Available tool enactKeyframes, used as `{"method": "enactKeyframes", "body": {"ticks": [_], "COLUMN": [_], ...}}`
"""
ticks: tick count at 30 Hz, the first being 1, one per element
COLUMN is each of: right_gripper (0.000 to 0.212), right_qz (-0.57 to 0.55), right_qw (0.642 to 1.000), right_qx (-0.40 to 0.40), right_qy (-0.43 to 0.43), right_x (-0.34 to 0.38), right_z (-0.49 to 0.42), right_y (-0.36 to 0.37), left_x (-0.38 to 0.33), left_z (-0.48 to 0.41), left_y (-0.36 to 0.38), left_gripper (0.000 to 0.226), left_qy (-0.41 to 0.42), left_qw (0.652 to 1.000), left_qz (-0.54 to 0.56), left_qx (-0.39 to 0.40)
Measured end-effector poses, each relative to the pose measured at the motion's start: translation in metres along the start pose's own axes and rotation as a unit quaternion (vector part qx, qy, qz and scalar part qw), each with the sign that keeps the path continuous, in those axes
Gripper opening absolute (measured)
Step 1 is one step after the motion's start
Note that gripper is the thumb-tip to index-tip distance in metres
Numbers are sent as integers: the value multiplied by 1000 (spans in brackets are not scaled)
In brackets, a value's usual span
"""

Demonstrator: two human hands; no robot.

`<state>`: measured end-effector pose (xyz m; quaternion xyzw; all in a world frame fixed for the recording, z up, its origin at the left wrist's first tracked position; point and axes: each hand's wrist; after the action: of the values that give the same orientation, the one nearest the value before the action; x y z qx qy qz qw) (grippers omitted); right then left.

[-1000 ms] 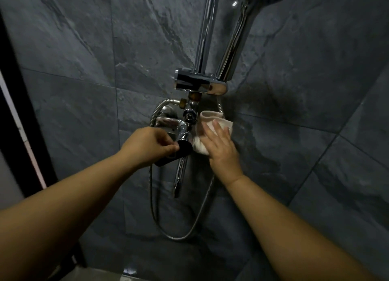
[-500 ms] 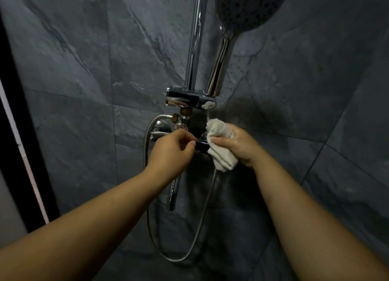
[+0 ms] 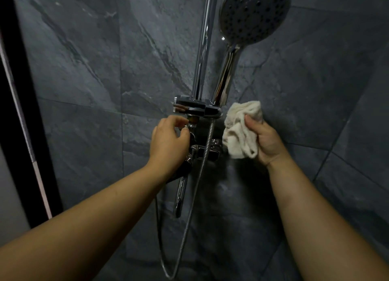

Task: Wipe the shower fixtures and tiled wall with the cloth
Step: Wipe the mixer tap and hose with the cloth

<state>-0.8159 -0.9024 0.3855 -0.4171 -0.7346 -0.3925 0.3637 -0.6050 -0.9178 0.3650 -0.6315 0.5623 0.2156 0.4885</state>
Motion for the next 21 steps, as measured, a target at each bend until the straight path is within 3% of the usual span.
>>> {"method": "enactKeyframes", "body": {"ticks": [3, 9, 13, 15, 18, 21], "right_gripper": [19, 31, 17, 32, 24, 62], "right_qz": [-25, -6, 3, -11, -50, -64], "right_qw": [999, 998, 997, 996, 995, 990], "right_qx": [10, 40, 68, 81, 52, 29], "right_qy": [34, 55, 41, 44, 66, 118], "right_x": [9, 18, 18, 12, -7, -34], "right_z": [-10, -9, 1, 4, 19, 32], "right_y": [17, 29, 33, 32, 31, 33], "left_x": [-4, 6, 22, 32, 36, 32], "left_z": [-4, 3, 12, 15, 19, 20], "left_y": [-3, -9, 0, 6, 14, 24], "left_gripper": [14, 14, 3, 11, 27, 47], "left_qy": [-13, -29, -44, -59, -74, -84], "left_qw": [1000, 999, 999, 997, 991, 977], "left_qz": [8, 16, -23, -50, -96, -182], "left_qx": [-6, 4, 4, 21, 53, 75]}}
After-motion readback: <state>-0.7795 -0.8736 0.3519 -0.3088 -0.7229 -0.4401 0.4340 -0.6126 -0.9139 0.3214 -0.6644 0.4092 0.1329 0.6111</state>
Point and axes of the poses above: each hand's wrist, its own z-axis away from the middle knuckle, its own y-axis out of the palm, x = y × z, and after that the axes turned 14 degrees about x, right-handed
